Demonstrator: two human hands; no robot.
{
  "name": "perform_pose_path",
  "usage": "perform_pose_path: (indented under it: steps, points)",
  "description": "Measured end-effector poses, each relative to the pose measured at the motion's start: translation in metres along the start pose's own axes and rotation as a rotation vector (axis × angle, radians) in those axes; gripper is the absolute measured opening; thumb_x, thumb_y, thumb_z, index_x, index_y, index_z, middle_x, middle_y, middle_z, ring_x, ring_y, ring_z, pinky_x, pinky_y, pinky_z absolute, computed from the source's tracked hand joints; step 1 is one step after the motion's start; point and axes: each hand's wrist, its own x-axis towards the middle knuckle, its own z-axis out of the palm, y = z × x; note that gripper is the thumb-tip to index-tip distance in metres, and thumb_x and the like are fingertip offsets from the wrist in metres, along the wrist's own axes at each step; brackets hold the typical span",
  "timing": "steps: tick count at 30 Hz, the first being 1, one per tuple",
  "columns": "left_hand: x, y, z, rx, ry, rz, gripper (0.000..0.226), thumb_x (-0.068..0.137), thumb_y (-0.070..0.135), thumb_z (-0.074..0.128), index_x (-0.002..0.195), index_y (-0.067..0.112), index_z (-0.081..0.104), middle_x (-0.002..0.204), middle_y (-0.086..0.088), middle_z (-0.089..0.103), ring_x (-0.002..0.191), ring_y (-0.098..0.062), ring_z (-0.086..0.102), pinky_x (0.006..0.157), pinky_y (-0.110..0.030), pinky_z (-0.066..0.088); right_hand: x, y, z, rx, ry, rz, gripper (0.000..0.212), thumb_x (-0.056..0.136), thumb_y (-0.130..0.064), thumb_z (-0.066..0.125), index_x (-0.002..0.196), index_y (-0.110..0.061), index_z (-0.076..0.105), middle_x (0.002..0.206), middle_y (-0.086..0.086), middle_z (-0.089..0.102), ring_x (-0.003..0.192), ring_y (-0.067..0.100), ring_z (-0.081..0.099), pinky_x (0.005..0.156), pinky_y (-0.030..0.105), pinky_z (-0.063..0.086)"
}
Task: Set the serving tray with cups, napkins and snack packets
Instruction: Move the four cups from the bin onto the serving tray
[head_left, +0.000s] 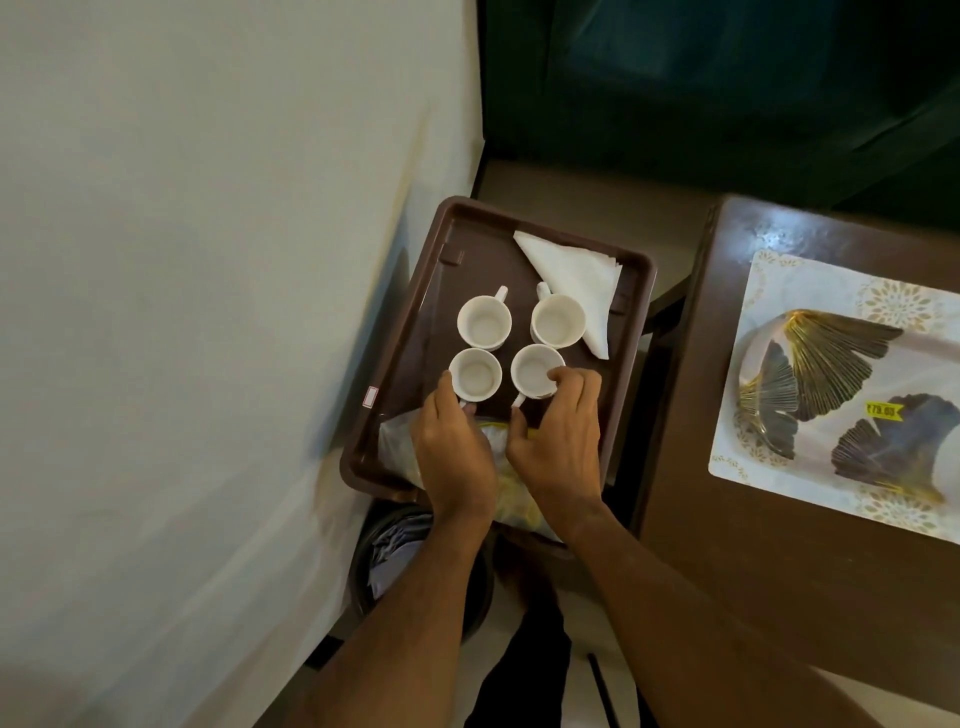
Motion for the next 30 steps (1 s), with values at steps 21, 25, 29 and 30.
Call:
perform_pose_path:
  steps: [21,25,29,30]
  points:
    - [-0.013,-0.011,0.030,0.042,0.310,0.072,0.005,0.082,0.008,0.084,0.080,0.007,0.080,0.080,-0.011,0.074,0.120,-0.031,0.061,0.101,-0.056,0.048,-0.008,-0.002,0.009,-0.049,0.064,0.187,0.019,0.089,-0.021,0.071,0.075,-0.008,0.069,0.081,0.005,0.070,0.085,0.024,0.057,0.078,0.043,0.049]
    - [-0.017,-0.014,0.034,-0.026,0.319,0.057,0.005,0.086,0.012,0.083,0.085,0.007,0.082,0.084,-0.011,0.074,0.118,-0.030,0.060,0.104,-0.050,0.043,-0.008,0.001,0.009,-0.025,0.096,0.172,0.028,0.094,-0.028,0.072,0.073,-0.011,0.066,0.076,0.003,0.068,0.076,0.016,0.051,0.071,0.031,0.042]
    - [-0.019,-0.012,0.037,-0.078,0.349,0.053,0.003,0.086,0.007,0.082,0.088,0.005,0.082,0.081,-0.010,0.073,0.106,-0.033,0.067,0.094,-0.049,0.054,-0.008,0.007,0.009,0.016,0.123,0.164,0.026,0.095,-0.017,0.070,0.072,-0.008,0.065,0.073,0.004,0.066,0.070,0.020,0.056,0.065,0.027,0.039]
    - [-0.020,-0.011,0.037,-0.093,0.363,0.050,0.004,0.086,0.006,0.082,0.089,0.004,0.082,0.083,-0.011,0.075,0.102,-0.033,0.070,0.092,-0.051,0.057,-0.008,0.008,0.008,0.039,0.129,0.162,0.025,0.095,-0.016,0.069,0.072,-0.008,0.065,0.072,0.003,0.065,0.068,0.018,0.056,0.064,0.027,0.039]
